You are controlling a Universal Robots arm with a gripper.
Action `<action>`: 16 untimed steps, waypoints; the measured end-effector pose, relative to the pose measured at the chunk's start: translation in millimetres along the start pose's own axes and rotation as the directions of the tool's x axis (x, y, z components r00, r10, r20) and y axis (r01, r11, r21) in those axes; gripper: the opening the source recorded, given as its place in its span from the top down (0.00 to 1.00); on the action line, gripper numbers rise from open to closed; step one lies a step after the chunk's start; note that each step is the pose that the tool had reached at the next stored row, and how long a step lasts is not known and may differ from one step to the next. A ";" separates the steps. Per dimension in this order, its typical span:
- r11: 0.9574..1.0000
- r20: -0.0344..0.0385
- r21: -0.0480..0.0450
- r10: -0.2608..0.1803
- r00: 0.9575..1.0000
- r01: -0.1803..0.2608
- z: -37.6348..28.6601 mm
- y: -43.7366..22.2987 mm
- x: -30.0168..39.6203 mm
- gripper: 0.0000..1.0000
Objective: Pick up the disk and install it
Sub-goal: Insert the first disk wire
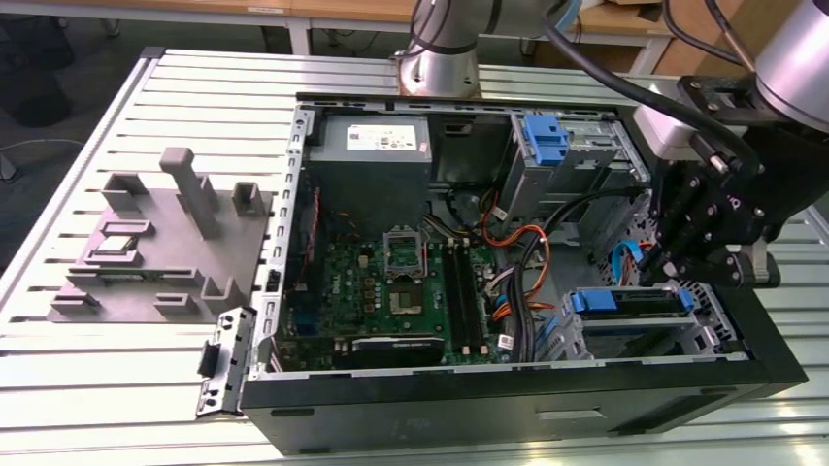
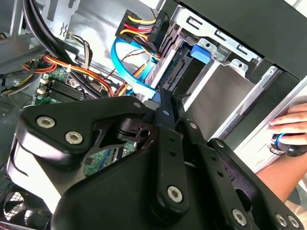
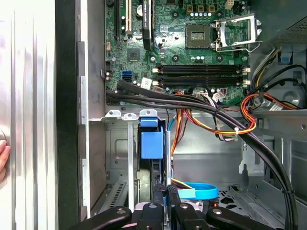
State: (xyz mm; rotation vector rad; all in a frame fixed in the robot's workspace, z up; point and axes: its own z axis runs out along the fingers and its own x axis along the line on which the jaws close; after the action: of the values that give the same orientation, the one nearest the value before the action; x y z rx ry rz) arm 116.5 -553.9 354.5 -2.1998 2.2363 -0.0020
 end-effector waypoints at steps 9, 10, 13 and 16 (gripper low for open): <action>1.000 0.037 0.004 -0.007 0.999 0.007 2.0 -0.1 6.6 0.84; 1.000 0.043 0.005 -0.007 0.999 0.007 2.3 -0.1 7.5 0.84; 1.000 0.058 0.008 -0.008 0.998 0.008 3.1 -0.2 11.5 0.84; 1.000 0.068 0.009 -0.009 0.998 0.008 3.9 0.0 16.3 0.84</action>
State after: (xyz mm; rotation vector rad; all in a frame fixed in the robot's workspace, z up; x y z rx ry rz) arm 116.2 -570.1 350.6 -2.1703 2.1877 0.0617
